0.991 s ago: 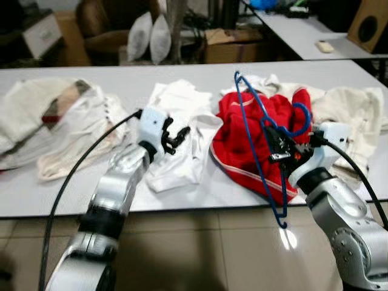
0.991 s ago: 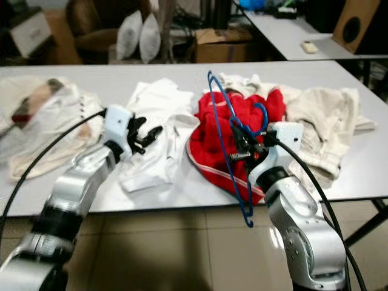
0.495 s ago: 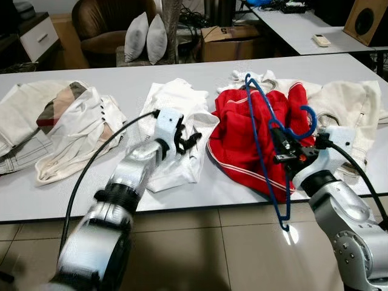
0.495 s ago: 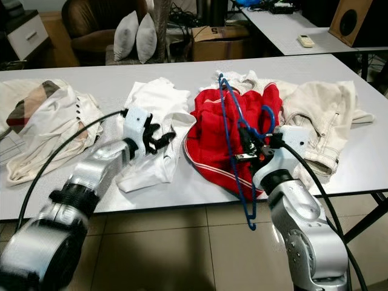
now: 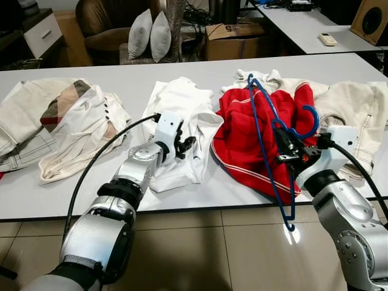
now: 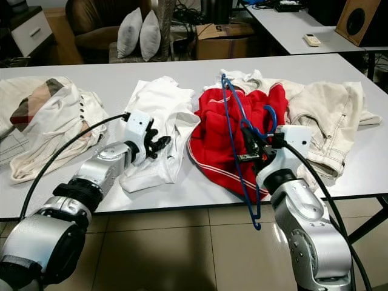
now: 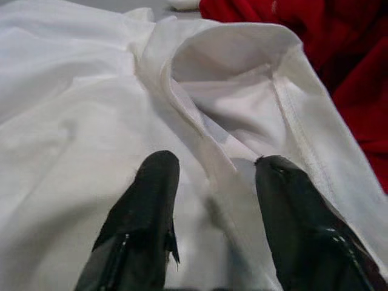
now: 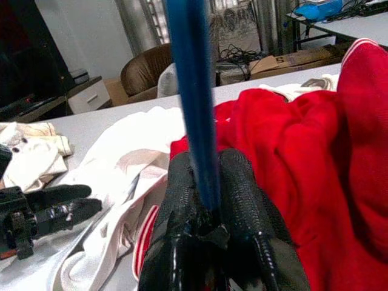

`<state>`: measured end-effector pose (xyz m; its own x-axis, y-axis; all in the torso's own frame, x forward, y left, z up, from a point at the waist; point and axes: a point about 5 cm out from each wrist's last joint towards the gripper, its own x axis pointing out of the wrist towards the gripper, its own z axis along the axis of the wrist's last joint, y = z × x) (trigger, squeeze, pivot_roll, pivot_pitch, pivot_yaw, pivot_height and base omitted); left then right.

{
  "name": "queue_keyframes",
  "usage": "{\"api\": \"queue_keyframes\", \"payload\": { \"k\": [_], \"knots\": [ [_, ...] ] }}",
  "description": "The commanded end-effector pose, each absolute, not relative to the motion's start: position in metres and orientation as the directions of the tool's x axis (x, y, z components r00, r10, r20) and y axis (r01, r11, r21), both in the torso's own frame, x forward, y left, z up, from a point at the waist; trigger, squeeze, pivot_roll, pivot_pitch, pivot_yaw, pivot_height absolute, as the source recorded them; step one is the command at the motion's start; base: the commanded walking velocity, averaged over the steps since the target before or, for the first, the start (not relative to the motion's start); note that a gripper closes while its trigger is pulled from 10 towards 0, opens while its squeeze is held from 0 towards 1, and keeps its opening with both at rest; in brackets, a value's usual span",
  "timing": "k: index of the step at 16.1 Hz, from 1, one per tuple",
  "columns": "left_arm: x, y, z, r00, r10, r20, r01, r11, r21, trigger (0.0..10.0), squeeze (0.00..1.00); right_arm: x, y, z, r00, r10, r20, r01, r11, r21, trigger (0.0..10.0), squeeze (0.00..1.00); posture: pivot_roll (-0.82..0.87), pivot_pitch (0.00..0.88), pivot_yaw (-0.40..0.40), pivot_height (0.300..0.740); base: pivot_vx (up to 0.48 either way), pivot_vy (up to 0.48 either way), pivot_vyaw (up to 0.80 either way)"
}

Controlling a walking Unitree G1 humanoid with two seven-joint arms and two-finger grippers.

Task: Hang hanger

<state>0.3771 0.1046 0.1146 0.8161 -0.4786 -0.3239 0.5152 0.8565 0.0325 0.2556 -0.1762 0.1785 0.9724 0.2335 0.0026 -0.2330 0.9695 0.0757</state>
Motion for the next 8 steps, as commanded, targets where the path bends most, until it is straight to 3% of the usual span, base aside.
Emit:
{"api": "queue_keyframes", "payload": {
  "k": [1,5,8],
  "knots": [
    [0.3796,0.1040,0.1193,0.816,-0.485,-0.315,0.522,0.852,0.041,0.0,0.00,0.2560,-0.1754,0.1779,0.970,0.243,-0.005,-0.242,0.967,0.077,10.0,0.00,-0.18,0.000,0.077,0.740,0.000,0.000,0.00],
    [0.3780,0.0965,0.1160,0.797,-0.512,-0.319,0.531,0.847,-0.033,0.0,0.00,0.2562,-0.1738,0.1770,0.969,0.248,-0.009,-0.247,0.966,0.073,10.0,0.00,-0.18,0.000,0.078,0.740,0.000,0.000,0.00],
    [0.3782,0.0986,0.1118,0.810,-0.462,-0.362,0.516,0.854,0.066,0.0,0.00,0.2566,-0.1731,0.1771,0.968,0.252,-0.010,-0.251,0.966,0.070,10.0,0.00,-0.18,0.000,0.077,0.740,0.000,0.000,0.00]
  ]
}}
